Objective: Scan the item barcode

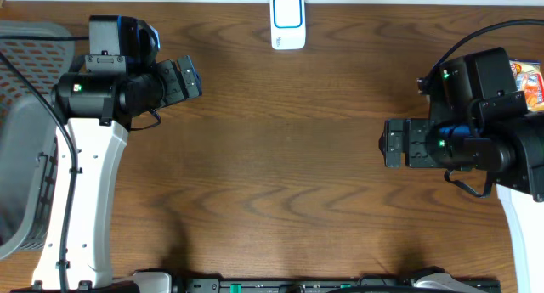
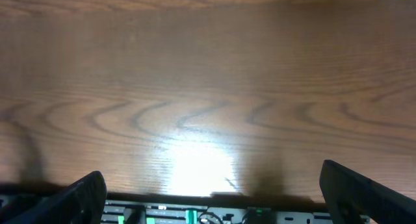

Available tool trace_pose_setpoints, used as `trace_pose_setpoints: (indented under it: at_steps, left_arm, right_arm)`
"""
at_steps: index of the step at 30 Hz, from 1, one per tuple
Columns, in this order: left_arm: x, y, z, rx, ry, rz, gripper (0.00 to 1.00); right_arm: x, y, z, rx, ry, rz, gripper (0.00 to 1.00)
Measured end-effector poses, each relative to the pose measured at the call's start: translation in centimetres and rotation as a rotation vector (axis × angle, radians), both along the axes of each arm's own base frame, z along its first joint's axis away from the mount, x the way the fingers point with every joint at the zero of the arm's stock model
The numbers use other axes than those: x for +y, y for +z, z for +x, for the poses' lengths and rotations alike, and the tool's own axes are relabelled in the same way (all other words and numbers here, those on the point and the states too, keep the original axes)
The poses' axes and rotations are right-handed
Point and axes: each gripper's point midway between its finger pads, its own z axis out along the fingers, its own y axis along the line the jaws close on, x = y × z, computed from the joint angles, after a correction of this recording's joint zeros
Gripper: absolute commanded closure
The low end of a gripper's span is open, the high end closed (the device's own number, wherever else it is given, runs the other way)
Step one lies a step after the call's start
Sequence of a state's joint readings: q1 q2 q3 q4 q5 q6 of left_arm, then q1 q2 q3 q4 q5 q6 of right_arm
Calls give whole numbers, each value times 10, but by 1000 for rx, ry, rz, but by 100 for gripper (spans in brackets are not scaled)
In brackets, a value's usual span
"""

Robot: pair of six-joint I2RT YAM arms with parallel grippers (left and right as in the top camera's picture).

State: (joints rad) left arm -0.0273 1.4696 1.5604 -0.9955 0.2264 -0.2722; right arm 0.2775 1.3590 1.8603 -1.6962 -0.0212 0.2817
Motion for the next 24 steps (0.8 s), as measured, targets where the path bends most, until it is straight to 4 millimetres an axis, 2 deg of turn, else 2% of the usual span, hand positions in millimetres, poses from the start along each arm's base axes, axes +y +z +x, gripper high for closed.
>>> trace_pose_setpoints:
  at_steps: [15,19,24]
  left_arm:
    - [0,0,0,0,0,0,2]
    - [0,0,0,0,0,0,2]
    - [0,0,0,1,0,0,2]
  right_arm:
    - [2,-2,-1,9,19,5,1]
    - [3,-16,1,36,28,-6,1]
    - [12,-45,30,-55,84,-5,1]
